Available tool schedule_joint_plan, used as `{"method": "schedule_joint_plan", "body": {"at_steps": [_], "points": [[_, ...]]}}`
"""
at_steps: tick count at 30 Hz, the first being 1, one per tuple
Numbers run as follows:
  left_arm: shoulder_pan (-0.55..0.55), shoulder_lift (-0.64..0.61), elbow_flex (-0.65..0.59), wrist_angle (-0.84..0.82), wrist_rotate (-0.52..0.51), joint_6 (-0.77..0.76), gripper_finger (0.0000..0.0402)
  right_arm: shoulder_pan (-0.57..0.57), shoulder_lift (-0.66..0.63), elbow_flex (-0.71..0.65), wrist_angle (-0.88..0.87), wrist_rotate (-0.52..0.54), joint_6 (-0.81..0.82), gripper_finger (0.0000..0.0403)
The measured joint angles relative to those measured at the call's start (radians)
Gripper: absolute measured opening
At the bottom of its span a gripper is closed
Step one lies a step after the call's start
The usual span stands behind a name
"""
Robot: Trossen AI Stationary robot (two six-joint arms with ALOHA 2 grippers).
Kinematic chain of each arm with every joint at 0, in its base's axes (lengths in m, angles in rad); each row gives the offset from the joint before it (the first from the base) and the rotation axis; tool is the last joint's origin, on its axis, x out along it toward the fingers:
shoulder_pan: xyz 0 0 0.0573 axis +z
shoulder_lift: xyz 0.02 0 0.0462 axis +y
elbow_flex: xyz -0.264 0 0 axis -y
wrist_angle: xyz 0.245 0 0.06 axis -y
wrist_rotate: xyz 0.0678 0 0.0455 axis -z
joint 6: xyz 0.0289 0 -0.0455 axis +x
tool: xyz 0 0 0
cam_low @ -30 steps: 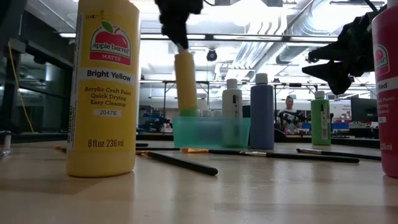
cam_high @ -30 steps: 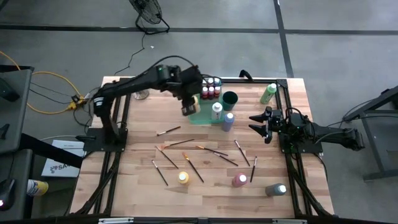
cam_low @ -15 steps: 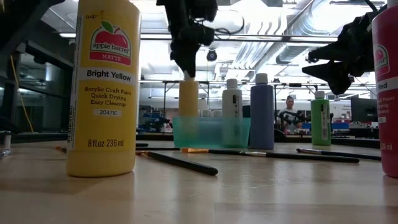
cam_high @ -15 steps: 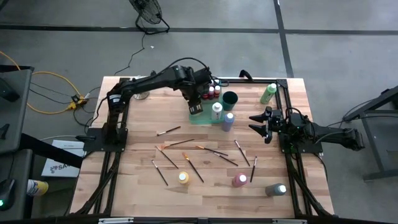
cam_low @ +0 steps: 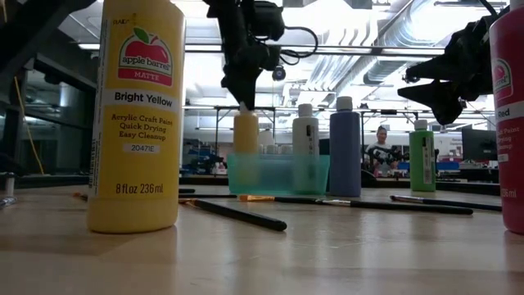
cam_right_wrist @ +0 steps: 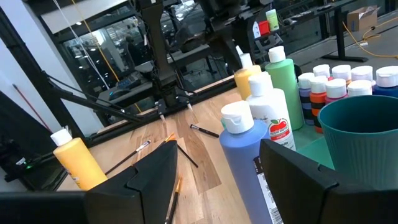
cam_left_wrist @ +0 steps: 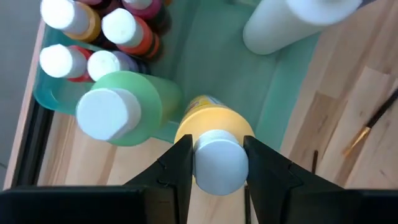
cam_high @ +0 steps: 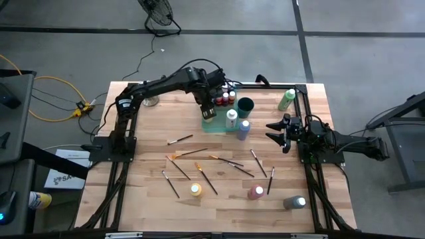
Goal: Pick & Place Paint Supplies
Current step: Put the left yellow paint bottle into the green bin
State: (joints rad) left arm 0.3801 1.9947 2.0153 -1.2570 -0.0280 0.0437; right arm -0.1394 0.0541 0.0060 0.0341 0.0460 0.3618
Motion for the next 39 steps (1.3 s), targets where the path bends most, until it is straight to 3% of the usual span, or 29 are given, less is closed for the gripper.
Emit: {"method": "schedule_joint_plan", "body": {"at_steps": [35,39], "points": [[0.039,0.030,0.001,0.049,0.000,-0.004,0.0115,0.000,0.000,0.000,0.000,0.000,0.000,0.0223],[0.039,0.030,0.000,0.054,-0.005,0.006,0.0148,0.000,0.000,0.000,0.000,0.000,0.000,0.0223]]}}
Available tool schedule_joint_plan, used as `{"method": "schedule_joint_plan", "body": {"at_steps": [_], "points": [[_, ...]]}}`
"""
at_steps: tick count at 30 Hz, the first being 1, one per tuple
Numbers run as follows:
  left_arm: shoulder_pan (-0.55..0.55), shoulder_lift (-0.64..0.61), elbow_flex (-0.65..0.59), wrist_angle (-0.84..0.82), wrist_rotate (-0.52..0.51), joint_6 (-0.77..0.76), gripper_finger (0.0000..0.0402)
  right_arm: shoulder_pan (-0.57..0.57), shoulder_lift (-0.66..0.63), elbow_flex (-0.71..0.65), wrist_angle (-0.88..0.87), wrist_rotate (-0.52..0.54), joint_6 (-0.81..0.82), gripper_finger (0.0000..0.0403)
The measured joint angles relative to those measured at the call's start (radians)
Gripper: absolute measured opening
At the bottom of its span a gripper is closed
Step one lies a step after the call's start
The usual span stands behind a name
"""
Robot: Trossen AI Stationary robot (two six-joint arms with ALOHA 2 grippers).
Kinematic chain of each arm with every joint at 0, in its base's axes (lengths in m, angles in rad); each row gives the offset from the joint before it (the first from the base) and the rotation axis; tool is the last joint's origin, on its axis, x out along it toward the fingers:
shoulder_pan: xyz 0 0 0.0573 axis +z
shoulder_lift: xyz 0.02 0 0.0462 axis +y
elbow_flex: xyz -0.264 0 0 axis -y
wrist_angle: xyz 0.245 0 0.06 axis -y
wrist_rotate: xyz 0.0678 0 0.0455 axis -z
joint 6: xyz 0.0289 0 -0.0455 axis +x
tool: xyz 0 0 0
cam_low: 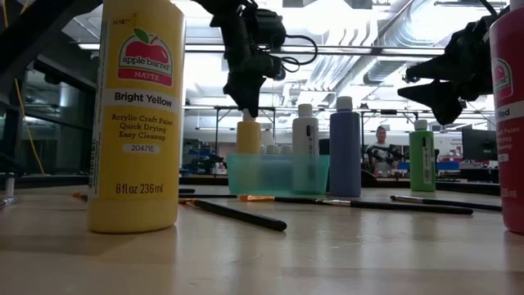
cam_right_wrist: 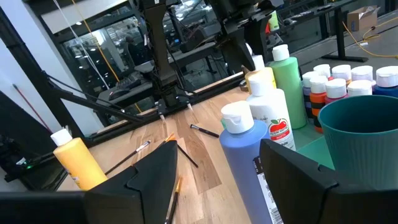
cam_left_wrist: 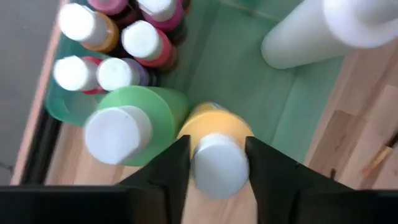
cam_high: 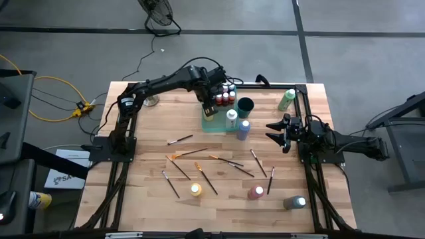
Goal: Pick & Place Paint Supplies
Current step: Put the left yellow paint bottle into the green bin, then put the yellow paint bottle into the green bin
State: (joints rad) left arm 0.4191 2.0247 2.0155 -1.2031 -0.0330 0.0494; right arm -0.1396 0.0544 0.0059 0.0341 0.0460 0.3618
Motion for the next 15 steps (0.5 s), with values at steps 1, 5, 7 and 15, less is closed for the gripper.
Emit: {"method": "schedule_joint_plan", "body": {"at_steps": [1,5,7,15], "points": [[0.000,0.000,0.000,0.004,-0.004,0.001,0.0161,0.000,0.000,0.000,0.000,0.000,0.000,0.0223],[0.000,0.000,0.000,0.011,-0.007,0.002,0.0198,0.000,0.000,0.000,0.000,0.000,0.000,0.0223],[0.000,-0.006,-0.001,0.014,-0.022,0.002,0.0206,0.000,0.000,0.000,0.000,0.000,0.000,0.0223],[-0.006,-0.072,-0.001,0.023,-0.075,0.002,0.0207,0.000,0.000,0.000,0.000,0.000,0.000,0.0223]]}}
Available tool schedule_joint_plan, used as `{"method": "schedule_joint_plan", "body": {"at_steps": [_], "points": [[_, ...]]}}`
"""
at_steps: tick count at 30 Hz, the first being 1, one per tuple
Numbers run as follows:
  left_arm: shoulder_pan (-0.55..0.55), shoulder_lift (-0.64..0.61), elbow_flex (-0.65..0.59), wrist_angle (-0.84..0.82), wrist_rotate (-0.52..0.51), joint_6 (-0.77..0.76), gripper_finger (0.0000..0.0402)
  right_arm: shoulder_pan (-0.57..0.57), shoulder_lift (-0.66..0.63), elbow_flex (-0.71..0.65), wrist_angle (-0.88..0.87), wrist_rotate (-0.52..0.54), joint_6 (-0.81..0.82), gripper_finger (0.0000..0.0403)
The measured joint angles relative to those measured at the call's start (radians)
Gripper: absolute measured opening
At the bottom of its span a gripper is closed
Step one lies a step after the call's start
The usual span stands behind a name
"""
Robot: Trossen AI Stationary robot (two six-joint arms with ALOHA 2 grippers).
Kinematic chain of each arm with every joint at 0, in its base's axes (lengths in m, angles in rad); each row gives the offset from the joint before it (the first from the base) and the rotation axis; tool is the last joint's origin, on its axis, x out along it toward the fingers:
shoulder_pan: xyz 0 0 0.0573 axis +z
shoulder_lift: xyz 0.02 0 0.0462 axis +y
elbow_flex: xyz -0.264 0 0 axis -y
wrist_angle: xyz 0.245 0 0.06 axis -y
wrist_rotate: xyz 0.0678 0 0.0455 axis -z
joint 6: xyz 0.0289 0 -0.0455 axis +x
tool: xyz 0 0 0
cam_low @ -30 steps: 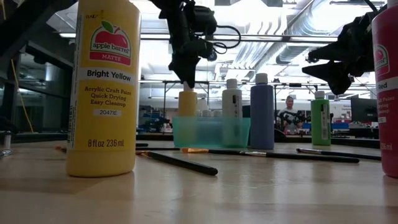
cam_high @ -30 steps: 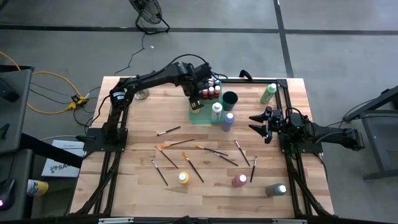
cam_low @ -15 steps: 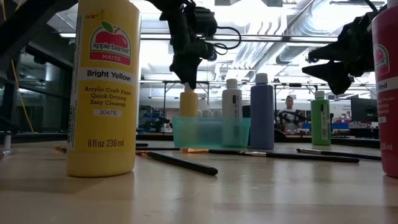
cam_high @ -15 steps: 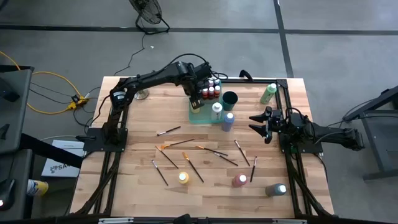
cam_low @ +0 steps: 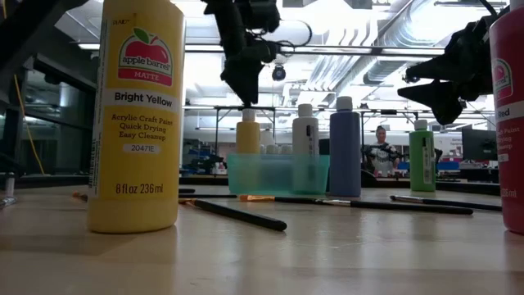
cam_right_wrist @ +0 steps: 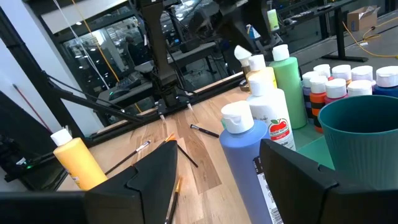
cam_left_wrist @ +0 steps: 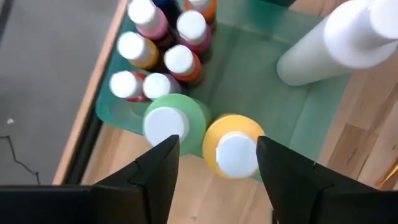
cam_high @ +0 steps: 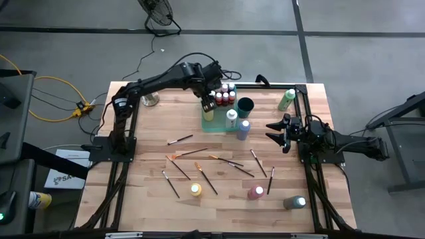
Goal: Pick & Place Paint Supplies
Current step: Put the yellow paint bottle into the green bin
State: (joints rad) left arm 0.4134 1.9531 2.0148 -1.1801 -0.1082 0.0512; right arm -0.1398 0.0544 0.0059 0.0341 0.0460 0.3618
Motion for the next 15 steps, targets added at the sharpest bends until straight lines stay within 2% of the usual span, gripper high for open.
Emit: {"method": "schedule_joint_plan", "body": {"at_steps": [6,15], "points": [[-0.042,-0.059,0.000,-0.020,-0.014,-0.003,0.0208,0.000,0.000,0.000,0.000,0.000,0.000,0.0223],[-0.146,-0.140,0.000,-0.157,-0.018,-0.004,0.0209,0.000,0.000,0.000,0.000,0.000,0.000,0.0223]]}}
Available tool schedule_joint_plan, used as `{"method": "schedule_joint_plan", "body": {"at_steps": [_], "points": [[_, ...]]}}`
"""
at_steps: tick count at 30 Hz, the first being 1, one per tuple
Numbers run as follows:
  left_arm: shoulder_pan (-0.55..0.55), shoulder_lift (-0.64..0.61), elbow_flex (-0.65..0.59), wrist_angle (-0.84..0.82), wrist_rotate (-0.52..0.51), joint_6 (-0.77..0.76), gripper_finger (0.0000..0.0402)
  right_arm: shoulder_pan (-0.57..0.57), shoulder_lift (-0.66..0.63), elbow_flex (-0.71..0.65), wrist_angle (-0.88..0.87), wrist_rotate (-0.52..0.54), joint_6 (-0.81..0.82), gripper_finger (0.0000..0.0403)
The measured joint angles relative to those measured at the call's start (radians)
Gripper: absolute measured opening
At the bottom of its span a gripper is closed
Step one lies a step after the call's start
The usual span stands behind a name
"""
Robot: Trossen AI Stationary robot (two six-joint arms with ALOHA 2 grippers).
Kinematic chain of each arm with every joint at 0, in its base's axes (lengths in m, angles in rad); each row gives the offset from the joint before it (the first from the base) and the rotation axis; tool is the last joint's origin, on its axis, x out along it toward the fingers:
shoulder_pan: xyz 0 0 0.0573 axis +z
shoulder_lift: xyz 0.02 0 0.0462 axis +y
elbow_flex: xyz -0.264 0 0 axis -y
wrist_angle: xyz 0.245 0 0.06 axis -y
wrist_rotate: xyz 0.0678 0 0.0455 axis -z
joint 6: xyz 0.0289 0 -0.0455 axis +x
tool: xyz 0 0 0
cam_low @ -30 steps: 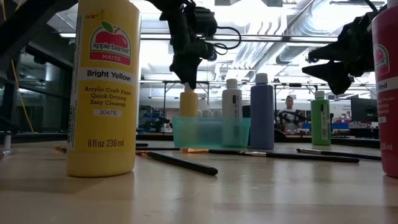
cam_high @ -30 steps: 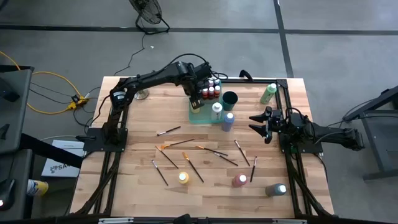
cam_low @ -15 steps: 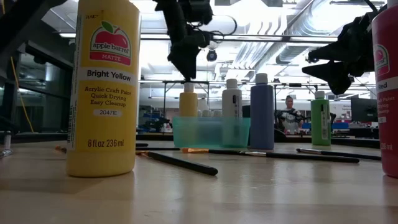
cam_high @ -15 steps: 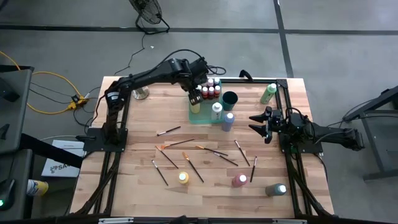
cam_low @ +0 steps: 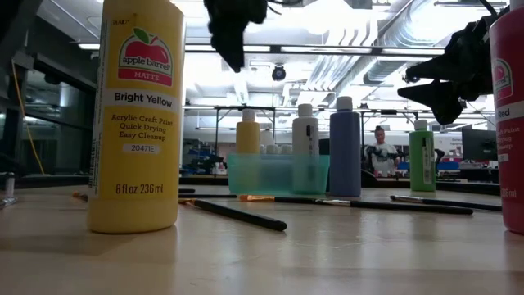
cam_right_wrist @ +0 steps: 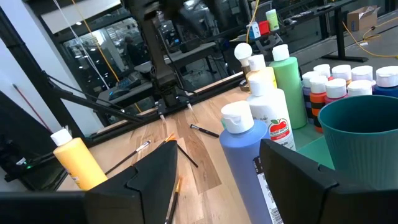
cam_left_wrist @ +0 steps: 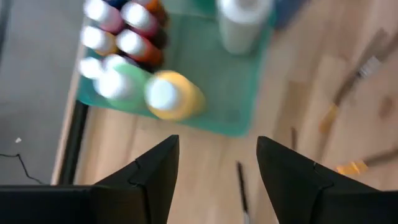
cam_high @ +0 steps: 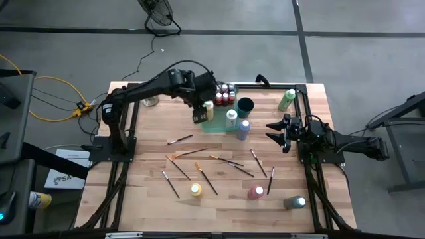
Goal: Pick & Place Paint Supplies
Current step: Put the yellow paint bottle into the green bin
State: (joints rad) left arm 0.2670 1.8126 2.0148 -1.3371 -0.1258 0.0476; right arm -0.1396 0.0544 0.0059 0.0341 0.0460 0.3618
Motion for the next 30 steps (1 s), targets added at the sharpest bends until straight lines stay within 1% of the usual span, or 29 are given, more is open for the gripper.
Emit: {"method": "schedule_joint_plan", "body": {"at_steps": [4,9,13,18,20,24,30], "points": [[-0.069,-0.016,0.000,-0.093,0.004,-0.018,0.0209,0.000,0.000,0.000,0.000,0.000,0.000,0.0223],[-0.188,-0.030,-0.001,-0.195,0.005,-0.045,0.0209,0.000,0.000,0.000,0.000,0.000,0.000,0.0223],[-0.302,-0.049,-0.001,-0.229,0.006,-0.060,0.0209,0.000,0.000,0.000,0.000,0.000,0.000,0.0223],[-0.443,-0.054,-0.001,-0.233,0.005,-0.079,0.0209,0.000,0.000,0.000,0.000,0.000,0.000,0.0223],[-0.491,-0.054,-0.009,-0.220,0.006,-0.079,0.0209,0.000,0.000,0.000,0.000,0.000,0.000,0.0223],[-0.569,-0.057,-0.100,-0.116,0.016,-0.071,0.0209,0.000,0.000,0.000,0.000,0.000,0.000,0.0223],[-0.643,-0.095,-0.239,0.034,0.094,-0.074,0.0209,0.000,0.000,0.000,0.000,0.000,0.000,0.0223]]}}
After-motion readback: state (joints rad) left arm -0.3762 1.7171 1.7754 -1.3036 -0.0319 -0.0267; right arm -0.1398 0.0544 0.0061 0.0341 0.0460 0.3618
